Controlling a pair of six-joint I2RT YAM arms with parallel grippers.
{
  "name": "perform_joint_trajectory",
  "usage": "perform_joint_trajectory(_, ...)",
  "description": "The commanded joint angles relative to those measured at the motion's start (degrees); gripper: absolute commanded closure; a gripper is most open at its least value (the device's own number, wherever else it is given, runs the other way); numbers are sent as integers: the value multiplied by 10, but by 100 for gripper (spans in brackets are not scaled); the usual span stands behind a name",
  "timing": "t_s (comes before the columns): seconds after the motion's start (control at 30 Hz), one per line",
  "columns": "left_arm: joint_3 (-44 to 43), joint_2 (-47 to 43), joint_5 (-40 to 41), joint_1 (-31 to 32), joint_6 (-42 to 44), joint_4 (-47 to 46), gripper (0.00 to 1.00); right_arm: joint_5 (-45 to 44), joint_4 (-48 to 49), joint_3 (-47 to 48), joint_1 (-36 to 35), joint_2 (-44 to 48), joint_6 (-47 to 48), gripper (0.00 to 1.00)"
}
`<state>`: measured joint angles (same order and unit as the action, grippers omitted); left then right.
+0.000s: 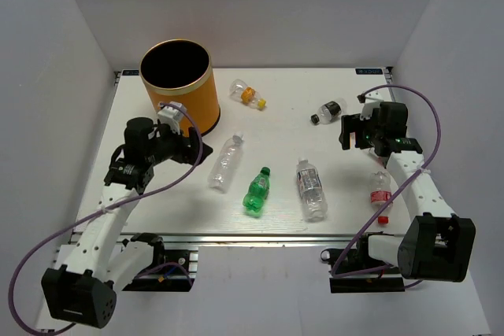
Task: Put the plastic bottles in the bin
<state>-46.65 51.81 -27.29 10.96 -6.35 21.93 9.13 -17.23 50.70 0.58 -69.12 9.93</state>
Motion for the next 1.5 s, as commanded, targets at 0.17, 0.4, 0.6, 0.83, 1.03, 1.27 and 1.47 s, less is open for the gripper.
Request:
perform_joint_trajectory(0.17, 22, 79, -64, 13, 4, -41, 4, 55, -10, -11, 0, 5, 78, 10)
perform_joint_trajectory(0.4, -12, 181, -45, 63, 4, -49, 10, 126, -49, -9, -1, 7, 126, 32)
perform_joint_trajectory(0.6, -23, 198, -11, 95, 4, -59, 9, 105, -43, -26, 0, 13, 128, 10)
perform_joint_trajectory(0.83, -23, 188, 1, 114, -14, -78, 1, 86, -29, -39, -1, 20, 106, 10)
perform_joint_trajectory(1.03, -23, 182, 20, 119, -14, -73, 1, 72, -18, -39, -1, 15, 77, 10)
perform_joint_trajectory(1.27, -28, 195, 74, 130, -24, -38, 1, 82, -62, -10, 0, -2, 130, 14)
perform_joint_trajectory(1.47, -94, 257, 133, 148, -13, 26, 7, 88, -88, -6, 0, -7, 125, 62)
